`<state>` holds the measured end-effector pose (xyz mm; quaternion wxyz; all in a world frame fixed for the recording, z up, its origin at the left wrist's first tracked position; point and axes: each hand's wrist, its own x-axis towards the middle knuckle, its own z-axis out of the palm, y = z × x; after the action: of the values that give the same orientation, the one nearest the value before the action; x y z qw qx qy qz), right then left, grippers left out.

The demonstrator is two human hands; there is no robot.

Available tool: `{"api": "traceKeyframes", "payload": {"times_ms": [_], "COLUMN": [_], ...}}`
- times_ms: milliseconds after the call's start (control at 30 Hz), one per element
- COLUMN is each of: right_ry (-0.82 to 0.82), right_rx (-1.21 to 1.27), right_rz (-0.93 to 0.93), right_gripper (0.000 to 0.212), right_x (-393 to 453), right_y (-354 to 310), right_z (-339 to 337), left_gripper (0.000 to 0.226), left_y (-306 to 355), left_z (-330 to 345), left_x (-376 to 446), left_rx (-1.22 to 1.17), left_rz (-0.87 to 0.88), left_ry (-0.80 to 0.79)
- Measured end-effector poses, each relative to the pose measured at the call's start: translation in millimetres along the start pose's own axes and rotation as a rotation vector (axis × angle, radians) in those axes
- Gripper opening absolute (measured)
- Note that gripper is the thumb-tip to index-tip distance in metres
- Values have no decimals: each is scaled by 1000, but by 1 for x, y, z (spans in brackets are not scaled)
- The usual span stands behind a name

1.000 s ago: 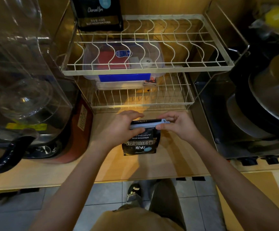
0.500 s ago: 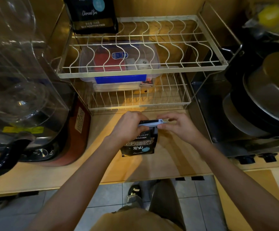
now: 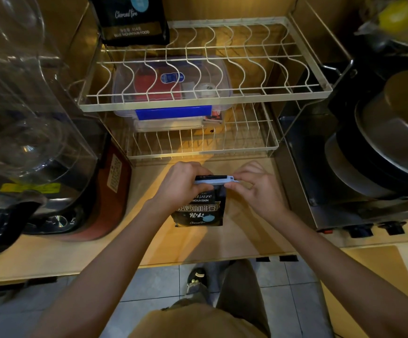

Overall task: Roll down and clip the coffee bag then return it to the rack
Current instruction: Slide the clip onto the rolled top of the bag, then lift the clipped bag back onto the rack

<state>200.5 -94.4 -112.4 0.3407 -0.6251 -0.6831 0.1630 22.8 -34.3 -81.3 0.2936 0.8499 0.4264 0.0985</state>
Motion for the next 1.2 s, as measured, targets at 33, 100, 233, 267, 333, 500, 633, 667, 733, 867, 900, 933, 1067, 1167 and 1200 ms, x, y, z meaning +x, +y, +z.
{"api": "traceKeyframes", "payload": {"times_ms": [33, 100, 233, 267, 333, 500, 633, 667, 733, 867, 900, 933, 1067, 1167, 1200], "right_ry": [11, 36, 55, 54, -35, -483, -521, -487, -440, -412, -411, -411, -427, -437, -445], "right_rx": [-8, -9, -18, 5, 190, 578, 588, 584, 575, 549, 538, 538, 534, 514, 507], "right_rz": [-27, -50, -29, 10, 207, 576, 565, 560, 551, 555, 551, 551, 565, 543, 534], "right_gripper": [21, 23, 21, 22, 35, 94, 87, 82, 74, 71, 71, 71, 75, 74, 73], "right_x": [-1, -3, -4, -6, -10, -27, -36, -37, -37, -36, -36, -35, -34, -27, -23], "right_y": [0, 0, 4, 5, 4, 16, 22, 23, 24, 25, 24, 24, 23, 17, 13], "right_z": [1, 3, 7, 7, 6, 26, 53, 56, 59, 60, 60, 60, 56, 44, 37], "left_gripper": [29, 29, 29, 29, 30, 31, 57, 73, 100, 104, 95, 90, 81, 73, 69], "left_y": [-1, -3, -4, -4, -3, -4, -8, -12, -24, -67, -75, -79, -85, -79, -76], "left_z": [-1, -2, 1, 2, 4, 6, 3, 0, -5, 14, 24, 33, 55, 46, 40], "left_x": [0, -1, -1, 0, 1, 1, -4, -7, -16, -43, -48, -52, -48, -43, -42], "left_rx": [-2, -7, -4, 2, 28, 68, 221, 229, 58, -370, -386, -398, -437, -442, -472], "left_rz": [2, 7, 30, 40, 59, 69, 16, -36, -189, -407, -390, -377, -423, -399, -375], "left_ry": [-8, -7, 16, 17, 15, 42, 68, 75, 89, -131, -210, -241, -139, -94, -85]}}
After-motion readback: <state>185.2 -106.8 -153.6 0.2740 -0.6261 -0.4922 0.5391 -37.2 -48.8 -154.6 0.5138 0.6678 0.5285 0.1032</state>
